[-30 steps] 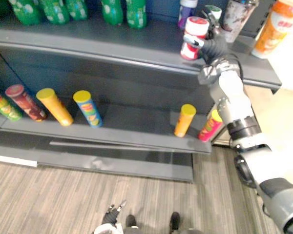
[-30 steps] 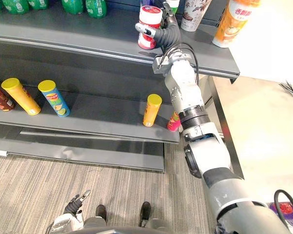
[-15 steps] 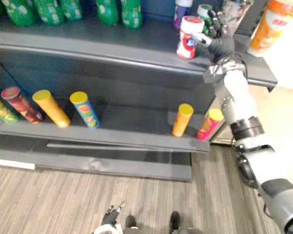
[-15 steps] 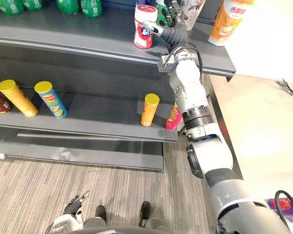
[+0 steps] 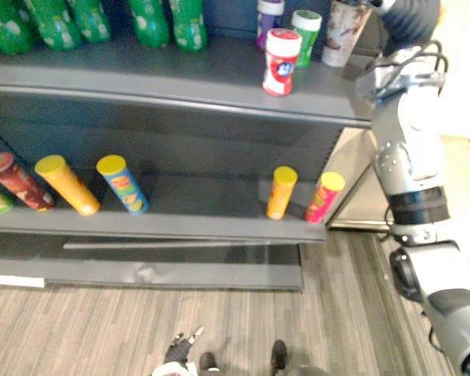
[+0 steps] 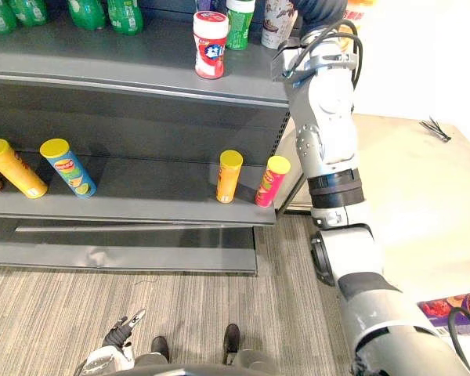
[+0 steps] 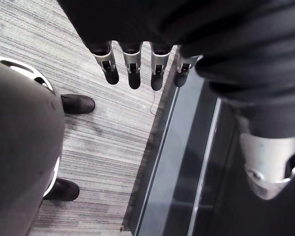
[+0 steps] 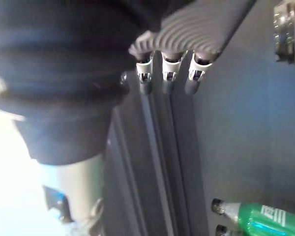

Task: Put the gum and the chips on the shelf.

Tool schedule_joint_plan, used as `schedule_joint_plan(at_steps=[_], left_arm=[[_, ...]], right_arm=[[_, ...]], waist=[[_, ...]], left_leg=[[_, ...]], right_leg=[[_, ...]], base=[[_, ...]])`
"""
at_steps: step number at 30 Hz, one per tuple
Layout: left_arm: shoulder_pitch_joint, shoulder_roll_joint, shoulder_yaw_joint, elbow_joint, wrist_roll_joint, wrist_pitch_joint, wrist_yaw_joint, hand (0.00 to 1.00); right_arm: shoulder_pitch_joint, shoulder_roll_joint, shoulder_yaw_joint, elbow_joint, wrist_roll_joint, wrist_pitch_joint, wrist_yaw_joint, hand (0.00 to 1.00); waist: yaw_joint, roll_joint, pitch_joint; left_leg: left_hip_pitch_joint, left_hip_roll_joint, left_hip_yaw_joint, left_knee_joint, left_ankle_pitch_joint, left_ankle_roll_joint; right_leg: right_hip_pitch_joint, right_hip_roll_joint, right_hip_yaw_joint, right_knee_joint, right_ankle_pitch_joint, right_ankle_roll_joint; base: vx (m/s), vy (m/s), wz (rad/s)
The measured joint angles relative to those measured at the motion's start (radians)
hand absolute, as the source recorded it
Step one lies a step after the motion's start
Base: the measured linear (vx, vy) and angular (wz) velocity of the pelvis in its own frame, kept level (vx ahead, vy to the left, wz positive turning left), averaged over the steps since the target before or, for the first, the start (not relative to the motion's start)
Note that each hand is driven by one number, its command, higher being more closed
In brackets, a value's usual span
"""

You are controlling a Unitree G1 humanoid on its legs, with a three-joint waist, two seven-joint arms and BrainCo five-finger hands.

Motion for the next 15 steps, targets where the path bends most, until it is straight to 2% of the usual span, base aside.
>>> schedule_joint_plan(at_steps=[5, 9, 11, 15], left_arm=[[0.004, -0.001, 0.000, 0.003, 0.001, 0.001, 0.004, 0.00], [0.003, -0.003, 0.001, 0.025, 0.002, 0.001, 0.007, 0.00], [0.006, -0.004, 0.002, 0.029, 0.003, 0.000, 0.008, 0.00], [0.019, -0.007, 0.019, 0.039, 0.045, -0.001, 0.012, 0.00]], right_arm=[[0.156, -0.046, -0.009, -0.170, -0.002, -0.010, 0.002, 0.00], [0.366, -0.047, -0.089, -0.313, -0.001, -0.019, 0.004, 0.00], [0.517, -0.017, -0.141, -0.395, -0.002, -0.031, 0.006, 0.00], [0.743, 0.031, -0.161, -0.469, -0.013, -0.049, 0.046, 0.00]], waist=[[-0.002, 0.000, -0.011], [-0.006, 0.002, -0.029], [-0.018, 0.003, -0.032], [-0.052, 0.014, -0.050]], left_leg=[[0.000, -0.001, 0.003, 0.000, 0.000, 0.000], [0.003, -0.001, 0.012, 0.000, -0.003, -0.002], [0.004, -0.001, 0.025, 0.000, -0.004, -0.003], [0.005, -0.001, 0.027, 0.000, -0.007, -0.004]], right_leg=[[-0.001, 0.000, 0.003, 0.000, 0.000, 0.000], [-0.003, 0.001, 0.015, 0.000, -0.001, 0.000], [-0.010, 0.002, 0.025, 0.003, -0.002, 0.003], [-0.015, 0.003, 0.032, 0.003, -0.003, 0.006]], base=[[0.00, 0.000, 0.00], [0.02, 0.002, -0.07], [0.00, 0.003, -0.16], [0.00, -0.002, -0.09]])
